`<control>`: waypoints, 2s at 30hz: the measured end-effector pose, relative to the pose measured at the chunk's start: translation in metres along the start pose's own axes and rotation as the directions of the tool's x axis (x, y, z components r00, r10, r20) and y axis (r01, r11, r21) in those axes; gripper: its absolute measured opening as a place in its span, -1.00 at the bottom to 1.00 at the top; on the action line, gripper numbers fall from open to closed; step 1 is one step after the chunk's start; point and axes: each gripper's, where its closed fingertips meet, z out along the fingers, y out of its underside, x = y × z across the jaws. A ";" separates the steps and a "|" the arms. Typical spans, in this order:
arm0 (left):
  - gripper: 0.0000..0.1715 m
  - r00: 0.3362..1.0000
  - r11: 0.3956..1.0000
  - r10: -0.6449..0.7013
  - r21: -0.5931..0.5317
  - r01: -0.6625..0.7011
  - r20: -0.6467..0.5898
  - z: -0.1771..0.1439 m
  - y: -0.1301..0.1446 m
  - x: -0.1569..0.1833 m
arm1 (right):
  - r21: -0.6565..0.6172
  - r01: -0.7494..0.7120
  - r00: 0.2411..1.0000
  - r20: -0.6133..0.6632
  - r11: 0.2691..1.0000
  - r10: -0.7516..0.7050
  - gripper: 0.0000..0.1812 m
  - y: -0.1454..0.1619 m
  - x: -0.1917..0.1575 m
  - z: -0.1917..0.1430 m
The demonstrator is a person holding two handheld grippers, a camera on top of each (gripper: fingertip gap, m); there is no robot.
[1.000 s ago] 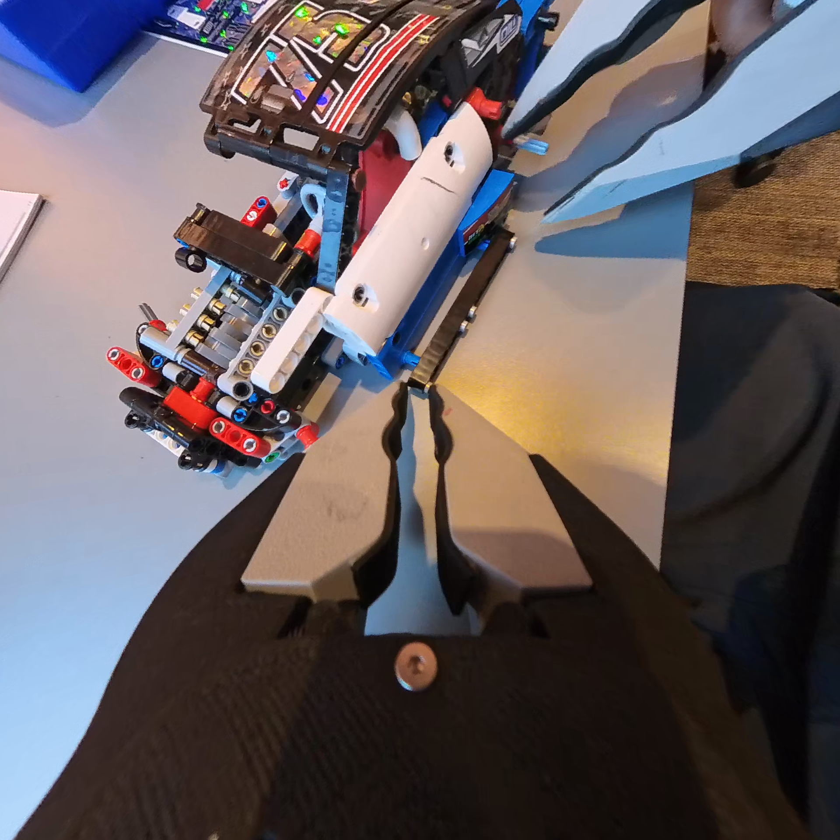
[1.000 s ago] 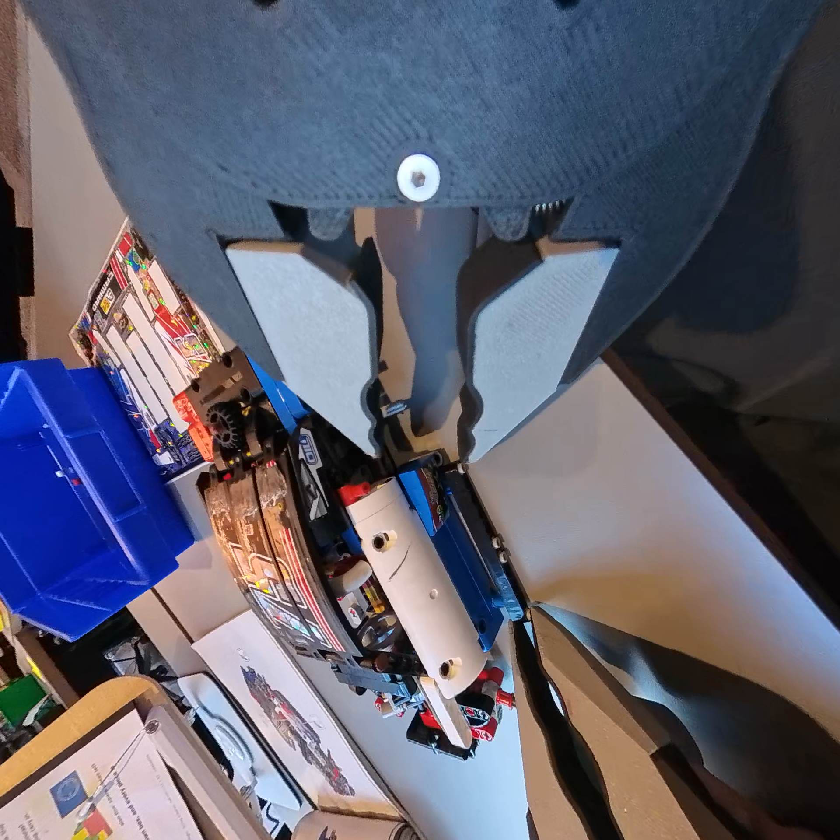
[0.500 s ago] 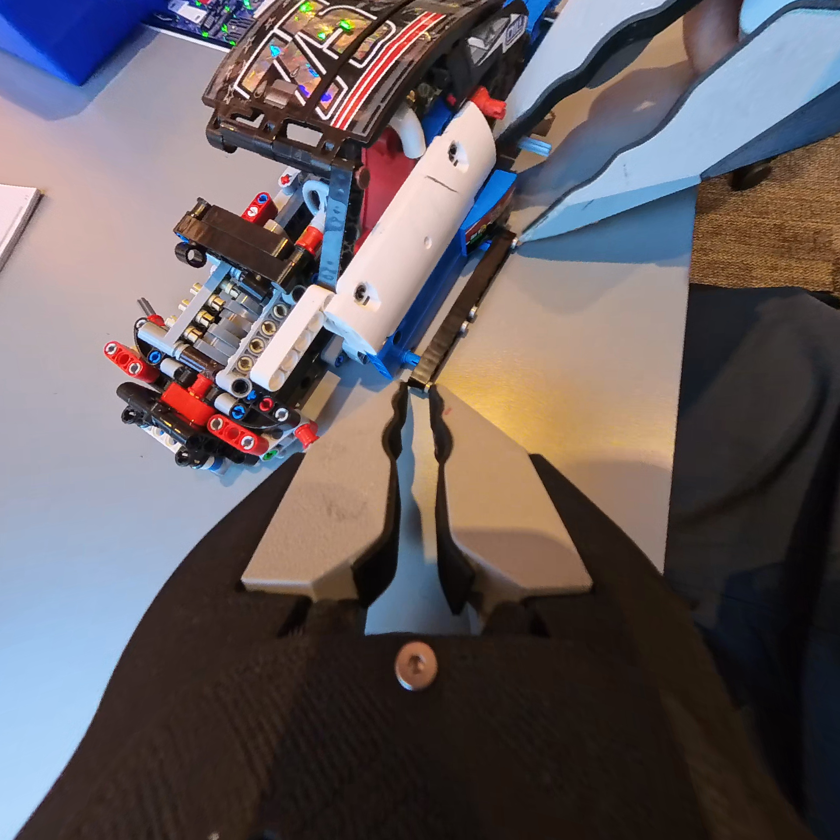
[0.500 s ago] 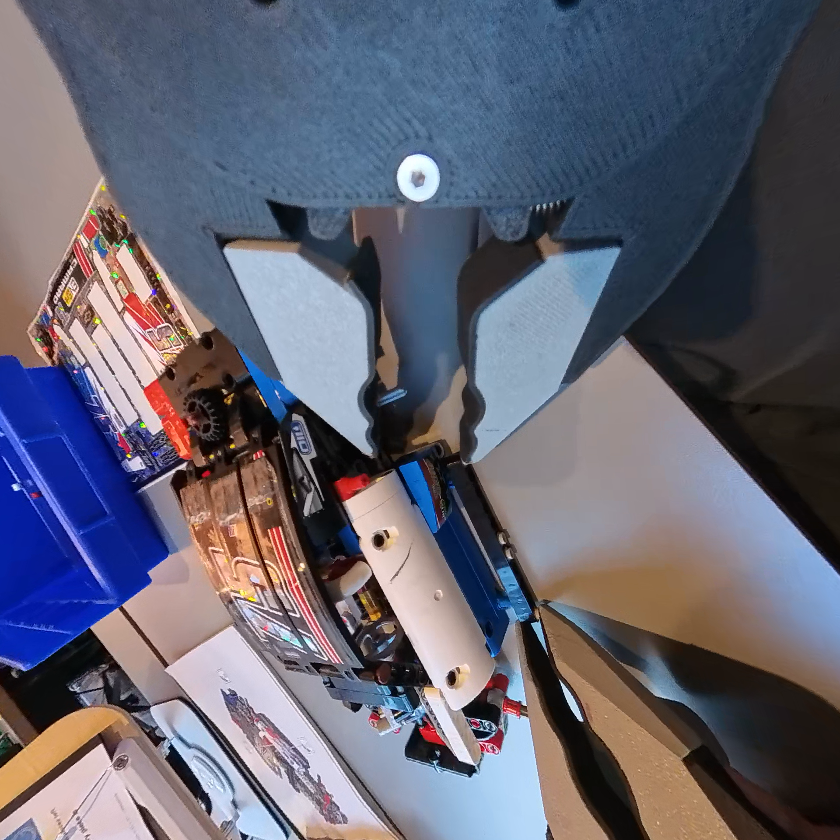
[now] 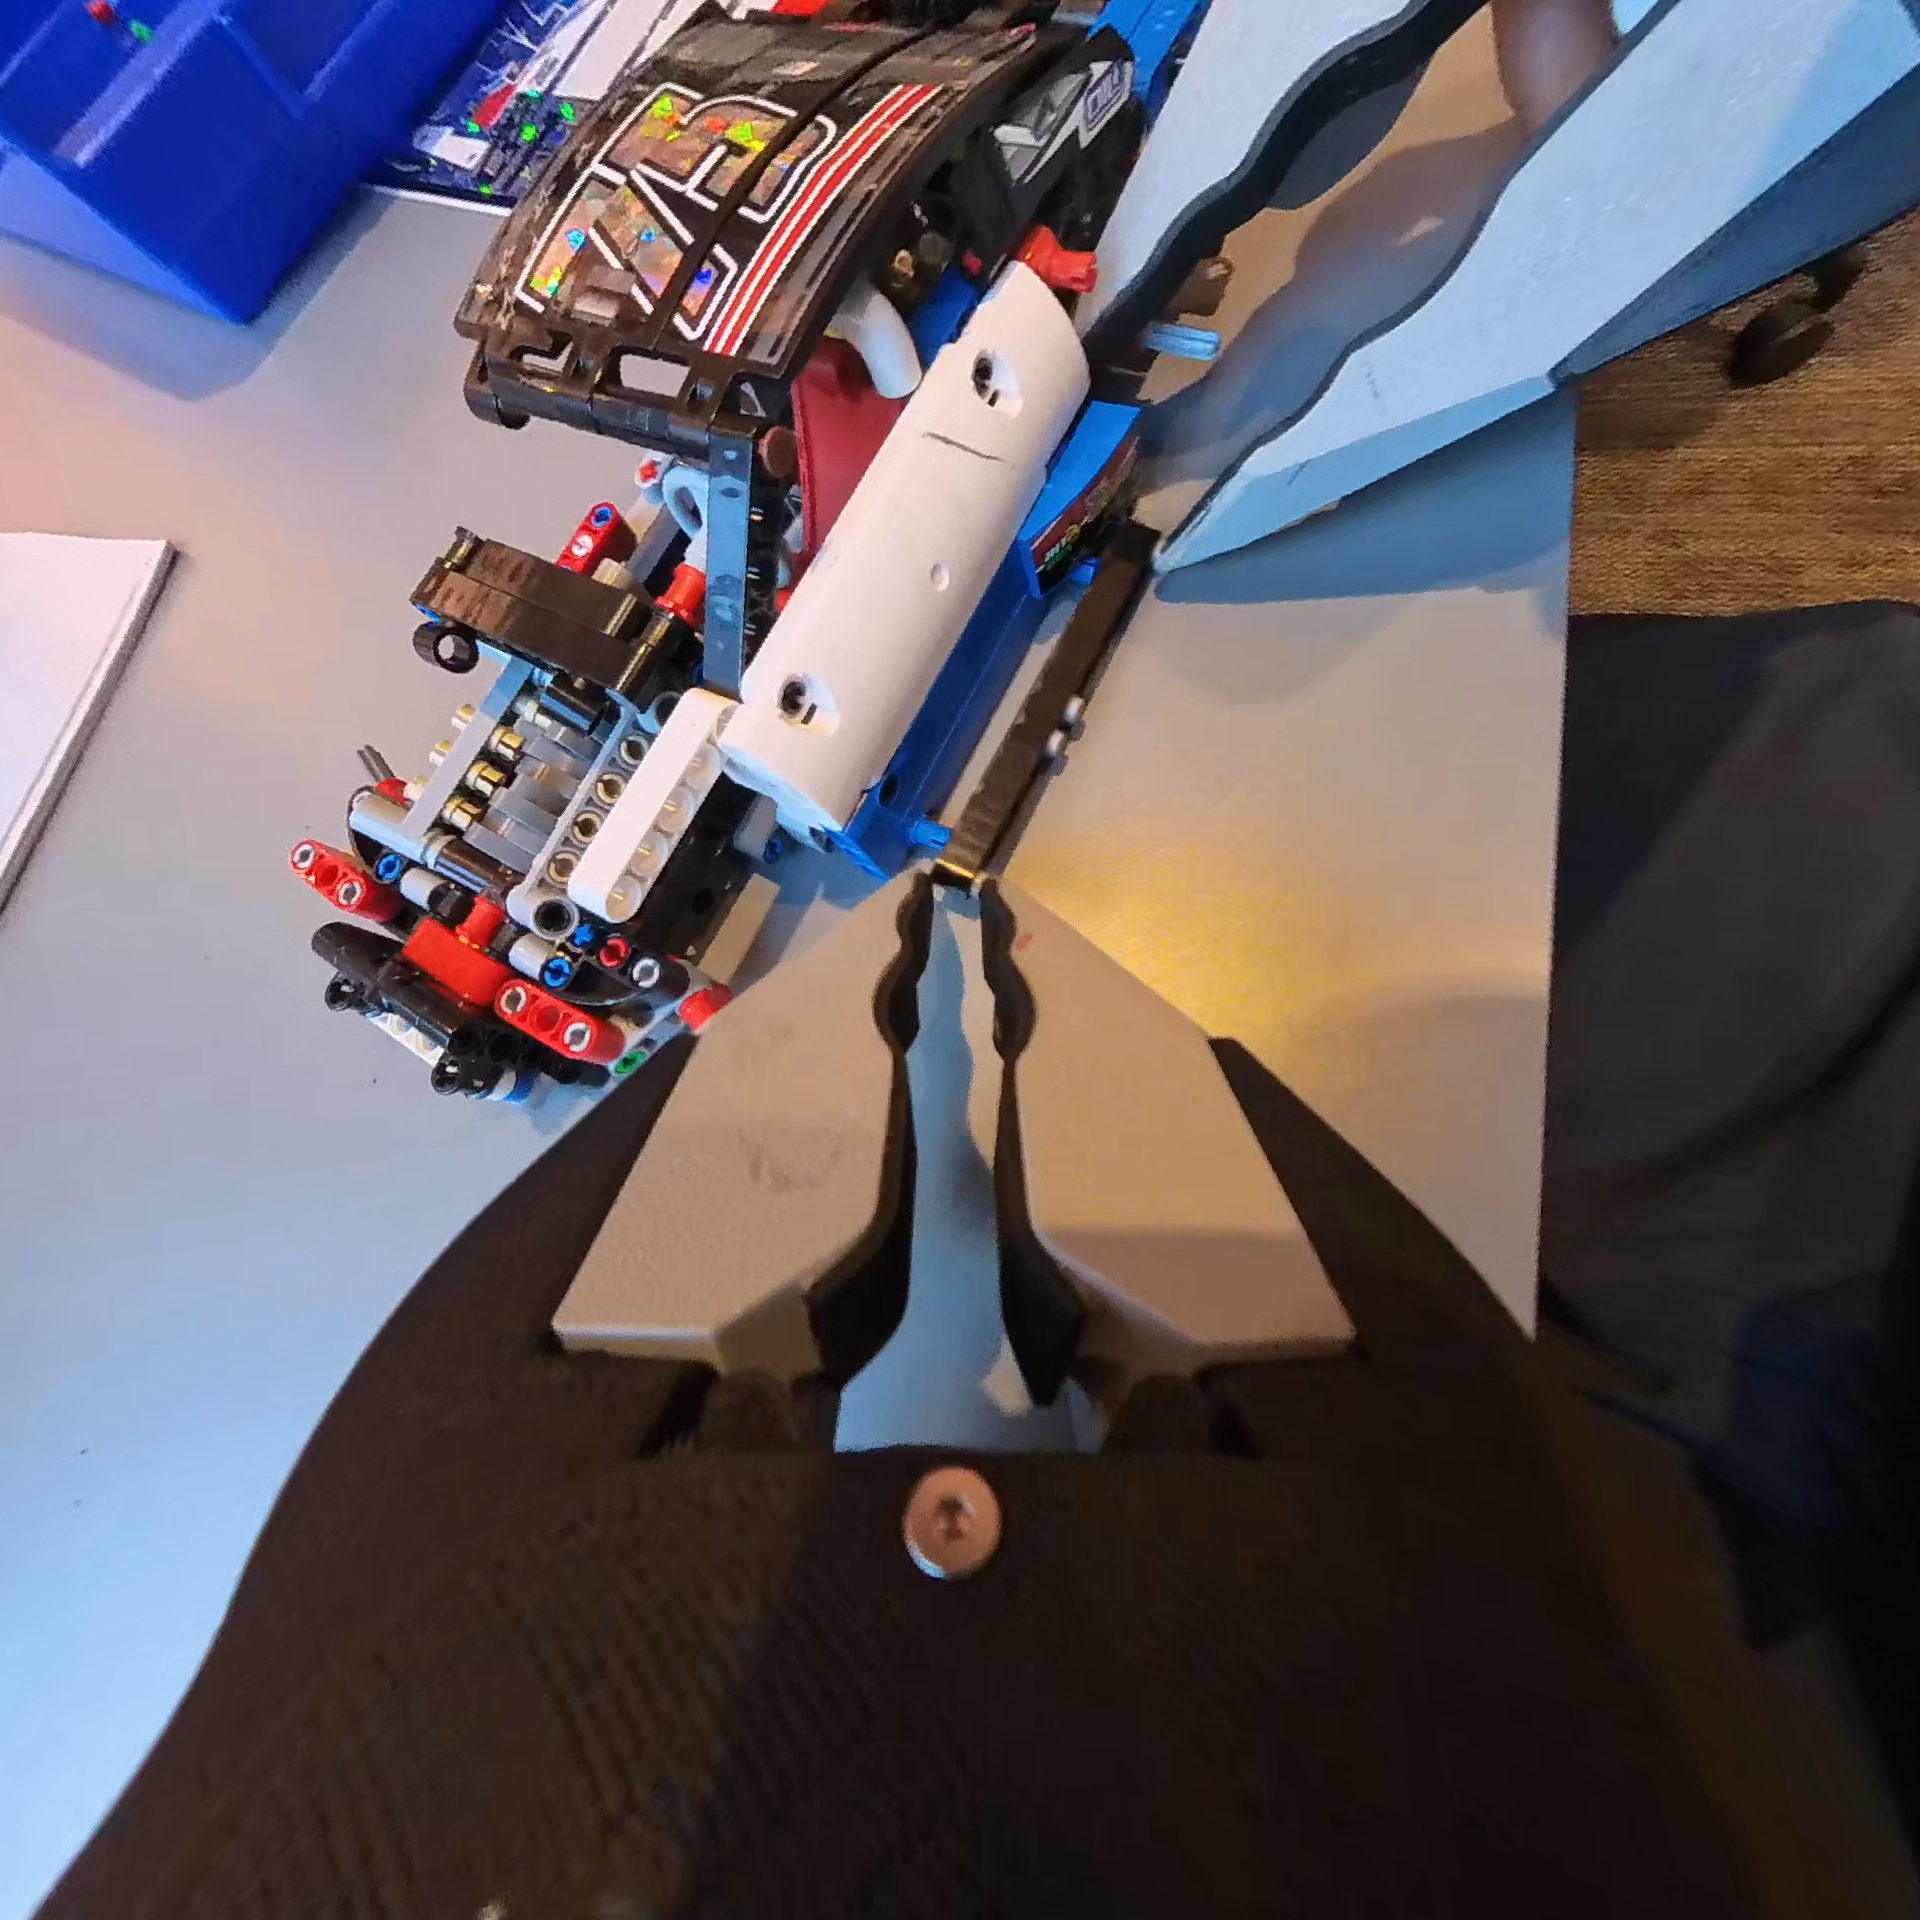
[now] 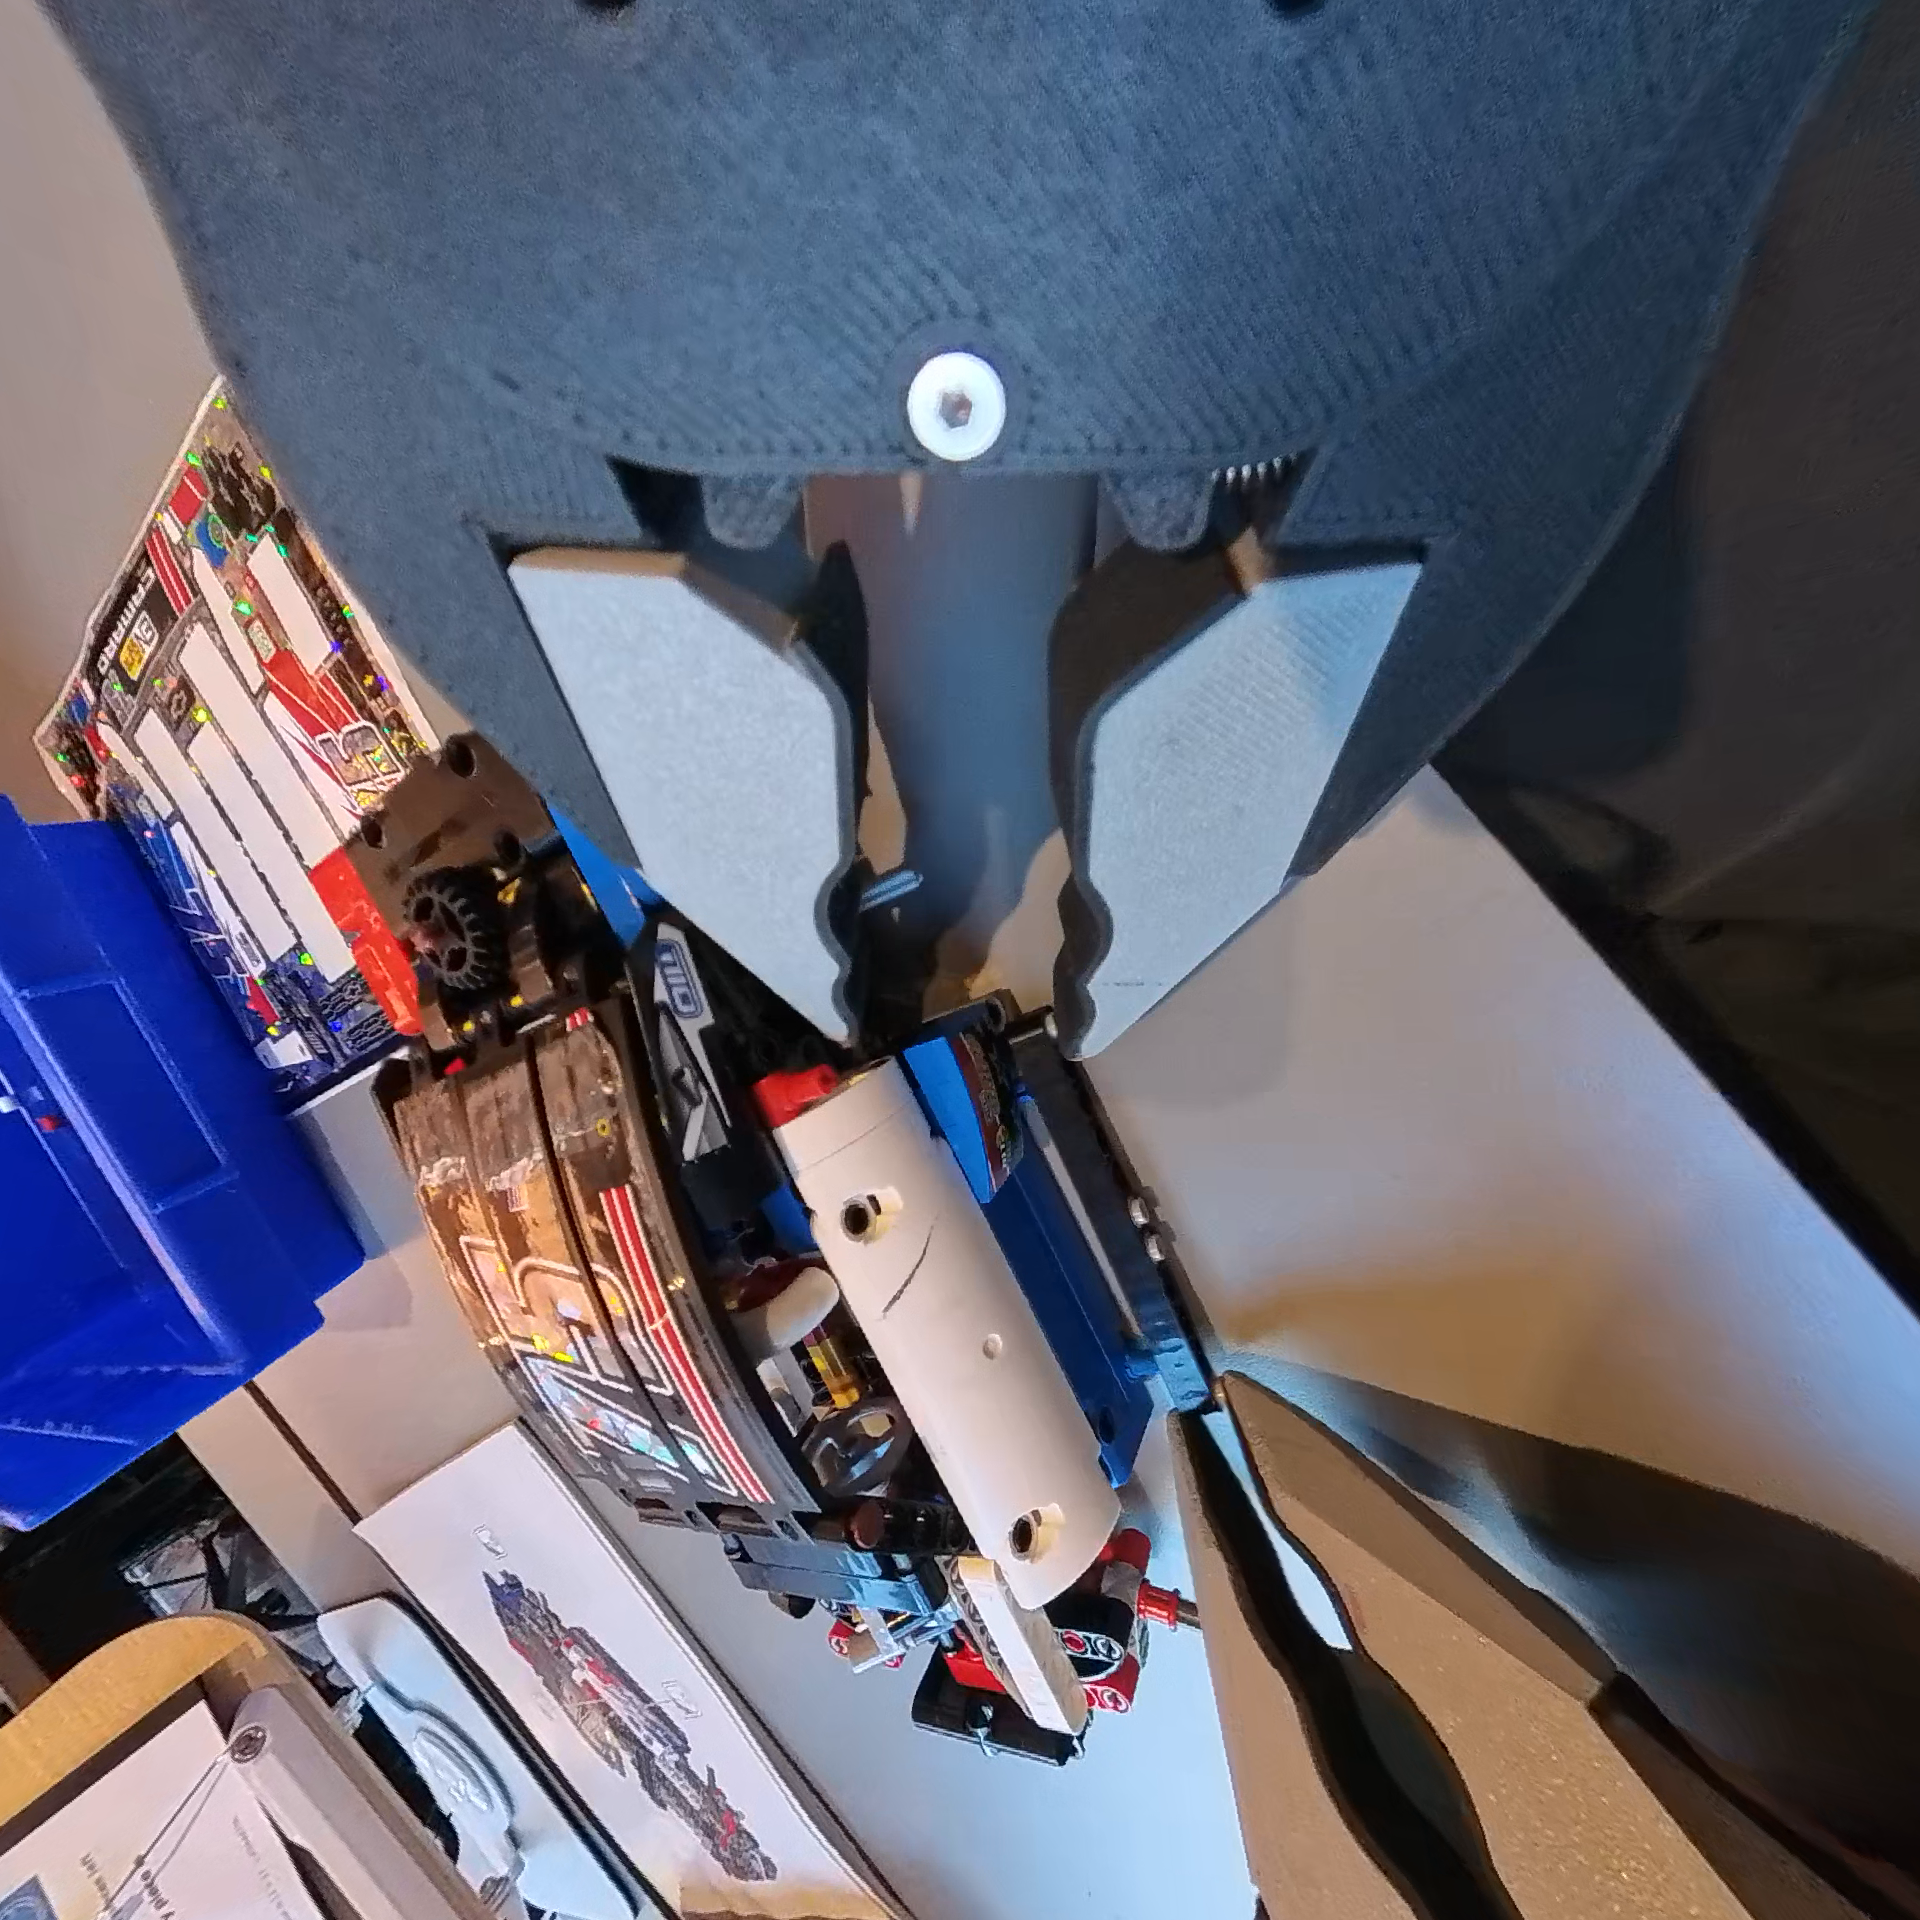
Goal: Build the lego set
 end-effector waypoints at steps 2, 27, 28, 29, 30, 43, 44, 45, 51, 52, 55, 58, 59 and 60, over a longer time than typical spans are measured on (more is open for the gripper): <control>-0.93 1.000 1.000 0.003 -0.009 -0.003 -0.006 0.001 0.001 0.000 | -0.003 0.001 1.000 0.002 1.000 -0.001 -0.62 0.000 0.000 0.001; -0.93 0.995 0.995 -0.097 -0.031 0.096 -0.020 0.006 0.003 -0.009 | -0.069 -0.018 1.000 0.022 0.997 0.019 -0.65 -0.002 0.002 0.010; -0.93 0.995 0.995 -0.098 -0.029 0.097 -0.020 0.005 0.003 -0.010 | -0.069 -0.018 1.000 0.021 0.997 0.020 -0.65 -0.001 0.002 0.010; -0.88 0.995 0.995 -0.098 -0.026 0.097 -0.021 0.005 0.003 -0.010 | -0.068 -0.018 1.000 0.020 0.997 0.019 -0.65 -0.001 0.002 0.010; -0.84 0.995 0.995 -0.101 -0.026 0.100 -0.019 0.005 0.003 -0.010 | -0.068 -0.018 1.000 0.020 0.998 0.019 -0.66 -0.002 0.002 0.010; -0.80 0.971 0.979 -0.201 -0.040 0.198 -0.132 0.005 0.004 -0.005 | -0.065 -0.006 1.000 0.016 0.998 0.007 -0.67 0.000 0.002 0.010; -0.79 0.969 0.978 -0.207 -0.040 0.204 -0.135 0.005 0.003 -0.005 | -0.067 -0.001 1.000 0.014 0.998 0.002 -0.67 0.000 0.002 0.010; -0.78 0.966 0.976 -0.218 -0.041 0.215 -0.141 0.006 0.002 -0.005 | -0.067 0.003 1.000 0.013 0.998 -0.002 -0.67 0.000 0.001 0.010; -0.89 0.970 0.976 -0.216 -0.043 0.212 -0.114 0.008 0.000 -0.005 | -0.065 0.009 1.000 0.015 0.998 -0.008 -0.67 -0.001 0.001 0.010; -0.91 0.971 0.977 -0.213 -0.043 0.210 -0.106 0.008 0.000 -0.005 | -0.065 0.010 1.000 0.015 0.998 -0.009 -0.68 -0.001 0.000 0.010; -0.91 0.974 0.979 -0.203 -0.043 0.199 -0.100 0.008 0.001 -0.005 | -0.064 0.009 1.000 0.016 0.998 -0.008 -0.68 -0.001 0.000 0.010; -0.91 0.980 0.984 -0.178 -0.040 0.175 -0.083 0.007 0.001 -0.005 | -0.063 0.013 1.000 0.016 0.998 -0.012 -0.68 -0.001 0.000 0.010; -0.91 0.983 0.986 -0.166 -0.039 0.163 -0.080 0.007 0.001 -0.004 | -0.062 0.014 1.000 0.016 0.998 -0.013 -0.68 -0.001 0.000 0.010; -0.92 0.986 0.989 -0.149 -0.036 0.146 -0.076 0.006 0.001 -0.004 | -0.060 0.016 1.000 0.017 0.998 -0.015 -0.69 -0.001 0.000 0.009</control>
